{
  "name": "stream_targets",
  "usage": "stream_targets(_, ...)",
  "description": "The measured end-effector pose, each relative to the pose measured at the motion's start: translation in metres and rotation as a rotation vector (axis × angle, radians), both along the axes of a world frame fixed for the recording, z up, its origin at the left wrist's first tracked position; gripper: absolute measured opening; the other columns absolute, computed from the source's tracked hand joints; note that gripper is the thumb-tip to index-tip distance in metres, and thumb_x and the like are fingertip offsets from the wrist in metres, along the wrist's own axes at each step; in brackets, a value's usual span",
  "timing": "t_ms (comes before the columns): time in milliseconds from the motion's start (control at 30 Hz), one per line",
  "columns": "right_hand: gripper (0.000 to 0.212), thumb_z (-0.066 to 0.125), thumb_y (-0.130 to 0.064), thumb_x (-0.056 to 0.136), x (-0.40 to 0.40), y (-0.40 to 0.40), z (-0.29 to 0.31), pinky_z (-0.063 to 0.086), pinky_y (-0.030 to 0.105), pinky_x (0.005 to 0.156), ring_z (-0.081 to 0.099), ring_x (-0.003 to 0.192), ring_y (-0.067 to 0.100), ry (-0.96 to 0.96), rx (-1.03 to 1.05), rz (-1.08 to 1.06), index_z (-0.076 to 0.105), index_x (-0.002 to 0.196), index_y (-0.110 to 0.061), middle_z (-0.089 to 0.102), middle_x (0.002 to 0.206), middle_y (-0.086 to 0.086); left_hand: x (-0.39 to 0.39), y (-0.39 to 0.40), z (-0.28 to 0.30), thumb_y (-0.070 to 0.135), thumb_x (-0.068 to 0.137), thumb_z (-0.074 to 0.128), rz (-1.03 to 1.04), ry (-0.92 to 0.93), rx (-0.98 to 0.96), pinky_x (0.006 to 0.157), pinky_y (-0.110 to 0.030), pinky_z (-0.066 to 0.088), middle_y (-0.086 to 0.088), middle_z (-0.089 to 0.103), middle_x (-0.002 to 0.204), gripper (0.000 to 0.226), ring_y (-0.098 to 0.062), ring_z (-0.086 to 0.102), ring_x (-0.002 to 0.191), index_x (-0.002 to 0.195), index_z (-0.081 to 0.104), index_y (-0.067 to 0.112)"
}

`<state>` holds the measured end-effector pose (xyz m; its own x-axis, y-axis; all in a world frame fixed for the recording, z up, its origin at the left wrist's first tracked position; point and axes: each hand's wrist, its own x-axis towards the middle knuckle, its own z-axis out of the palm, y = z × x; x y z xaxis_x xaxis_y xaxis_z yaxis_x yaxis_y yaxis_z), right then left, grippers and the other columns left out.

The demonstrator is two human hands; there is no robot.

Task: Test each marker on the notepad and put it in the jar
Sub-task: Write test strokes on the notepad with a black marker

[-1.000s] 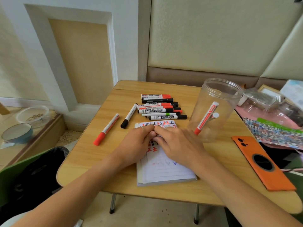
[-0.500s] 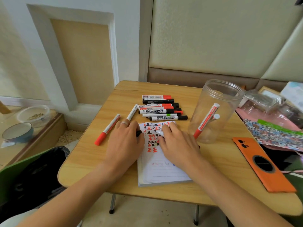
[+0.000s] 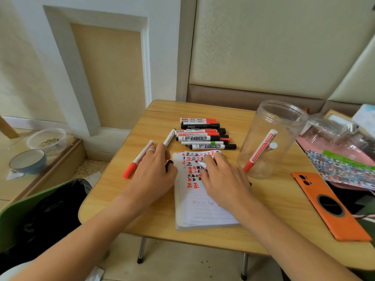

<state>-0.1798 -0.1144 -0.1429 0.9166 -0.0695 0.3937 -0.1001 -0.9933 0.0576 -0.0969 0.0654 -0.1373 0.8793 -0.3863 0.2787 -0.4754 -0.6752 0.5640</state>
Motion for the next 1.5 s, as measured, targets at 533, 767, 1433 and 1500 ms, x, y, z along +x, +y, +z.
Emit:
stream_targets(533, 0.027, 0.04, -0.035, 0.106, -0.002, 0.002, 0.006, 0.025, 0.031, 0.047, 0.055, 0.064, 0.023, 0.072, 0.035, -0.01, 0.054, 0.119, -0.015, 0.054, 0.113, 0.005, 0.024, 0.001, -0.002, 0.018, 0.101, 0.054, -0.079, -0.165, 0.142, 0.09, -0.033, 0.051, -0.002, 0.059, 0.123, 0.023, -0.021, 0.05, 0.119, 0.121, 0.066, 0.019)
stream_targets(767, 0.031, 0.035, -0.039, 0.108, -0.003, 0.0, 0.009, 0.033, 0.033, 0.056, 0.065, 0.081, 0.025, 0.146, 0.055, -0.051, 0.05, 0.124, -0.017, 0.05, 0.12, 0.001, 0.016, 0.004, -0.008, 0.034, 0.101, 0.052, -0.22, -0.299, 0.142, 0.1, -0.036, 0.045, 0.005, 0.059, 0.127, 0.029, -0.017, 0.046, 0.119, 0.126, 0.063, 0.025)
stream_targets(1433, 0.034, 0.046, 0.001, 0.103, -0.021, -0.033, 0.035, 0.063, 0.034, 0.068, 0.073, 0.083, 0.027, 0.111, 1.982, 0.237, 0.069, 0.125, -0.01, 0.073, 0.102, 0.015, 0.0, 0.005, -0.014, 0.074, 0.093, 0.028, -0.511, -0.085, 0.277, 0.124, -0.038, 0.009, 0.016, 0.024, 0.162, 0.061, -0.008, 0.007, 0.152, 0.15, 0.031, 0.053)
stream_targets(1500, 0.024, 0.053, 0.001, 0.101, -0.023, -0.031, 0.029, 0.06, 0.03, 0.061, 0.073, 0.08, 0.026, 0.143, 1.868, 0.256, 0.066, 0.119, -0.007, 0.071, 0.096, 0.014, -0.002, 0.005, -0.014, 0.081, 0.09, 0.033, -0.512, -0.094, 0.29, 0.125, -0.04, 0.01, 0.015, 0.024, 0.162, 0.067, -0.008, 0.007, 0.153, 0.15, 0.03, 0.051)
